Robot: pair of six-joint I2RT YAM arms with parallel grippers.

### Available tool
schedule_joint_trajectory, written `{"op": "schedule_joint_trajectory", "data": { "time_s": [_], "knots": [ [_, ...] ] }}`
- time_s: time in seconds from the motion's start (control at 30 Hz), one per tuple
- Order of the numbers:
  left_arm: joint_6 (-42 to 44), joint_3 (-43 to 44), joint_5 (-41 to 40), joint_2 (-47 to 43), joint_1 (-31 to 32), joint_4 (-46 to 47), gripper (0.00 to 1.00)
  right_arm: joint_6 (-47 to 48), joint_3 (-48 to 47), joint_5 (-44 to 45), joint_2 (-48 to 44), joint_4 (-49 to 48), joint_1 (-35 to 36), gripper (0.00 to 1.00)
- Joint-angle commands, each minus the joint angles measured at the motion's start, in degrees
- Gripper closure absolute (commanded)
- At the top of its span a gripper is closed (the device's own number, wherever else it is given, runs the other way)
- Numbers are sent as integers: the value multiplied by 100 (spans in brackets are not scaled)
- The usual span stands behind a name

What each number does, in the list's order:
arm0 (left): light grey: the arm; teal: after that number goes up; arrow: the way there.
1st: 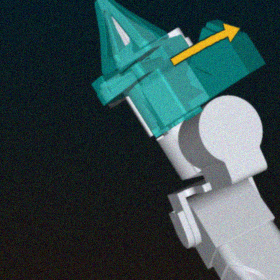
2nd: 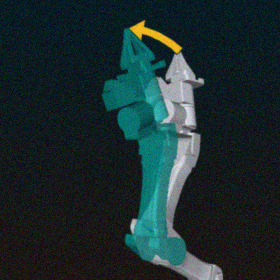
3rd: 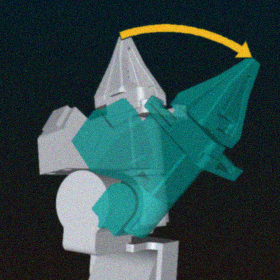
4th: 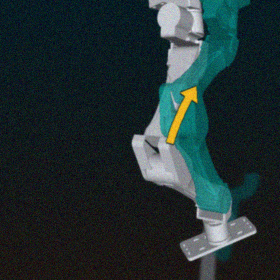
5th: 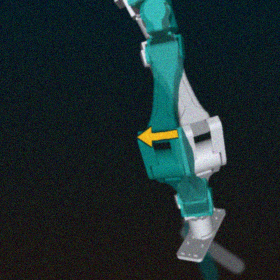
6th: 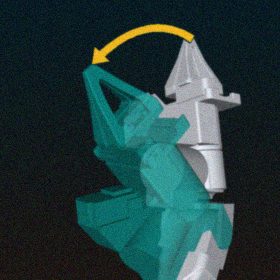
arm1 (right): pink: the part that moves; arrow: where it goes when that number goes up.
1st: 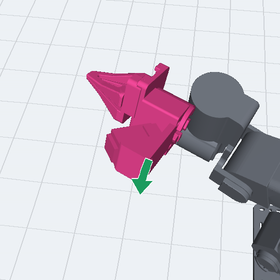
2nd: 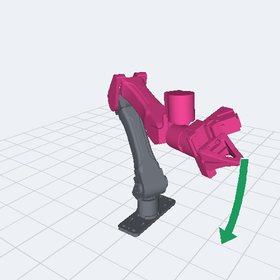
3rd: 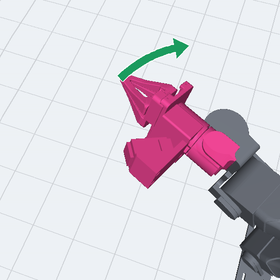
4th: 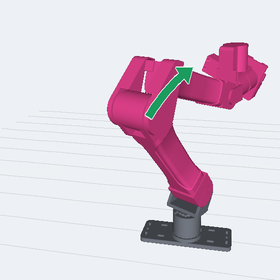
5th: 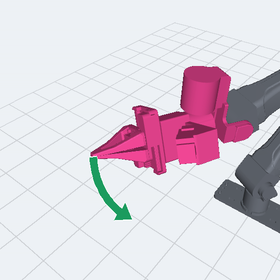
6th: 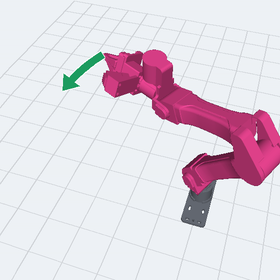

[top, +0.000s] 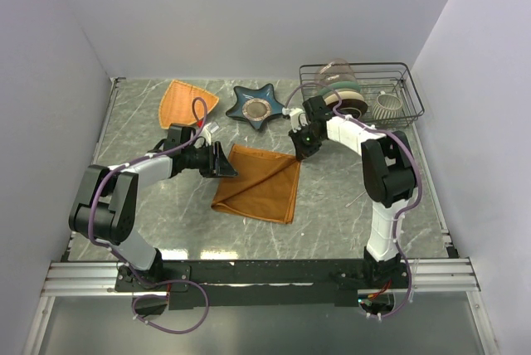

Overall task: Fold the napkin into a case and place the utensils inside
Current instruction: Smooth out the upper triangle-folded napkin at the center of the board.

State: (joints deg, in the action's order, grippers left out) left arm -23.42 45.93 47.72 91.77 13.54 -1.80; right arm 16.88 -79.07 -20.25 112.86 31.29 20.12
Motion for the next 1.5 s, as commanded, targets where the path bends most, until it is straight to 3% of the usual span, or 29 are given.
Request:
{"op": "schedule_joint_trajectory", "data": {
  "time_s": [0.0,1.1,1.17,1.23,1.27,1.3,1.4,1.47],
  "knots": [
    [13,126,35,-1,17,48,57,52,-311,188,-36,-18,27,100],
    [-66,4,114,61,87,136,60,254,-302,355,-80,-211,-52,100],
    [-127,-58,158,34,105,328,62,236,-468,320,-88,25,-61,93],
    [-198,-119,290,17,114,417,67,175,-513,198,-316,175,-96,78],
    [-285,-137,342,25,114,479,69,123,-548,-12,-430,324,-113,69],
    [-347,-181,438,-1,140,627,74,44,-566,-136,-666,404,-148,51],
    [-611,-260,571,16,245,996,82,-255,-768,-853,-992,703,-149,30],
    [-873,-313,711,60,324,1234,87,-764,-777,-1382,-1090,555,-140,25]
  ]
}}
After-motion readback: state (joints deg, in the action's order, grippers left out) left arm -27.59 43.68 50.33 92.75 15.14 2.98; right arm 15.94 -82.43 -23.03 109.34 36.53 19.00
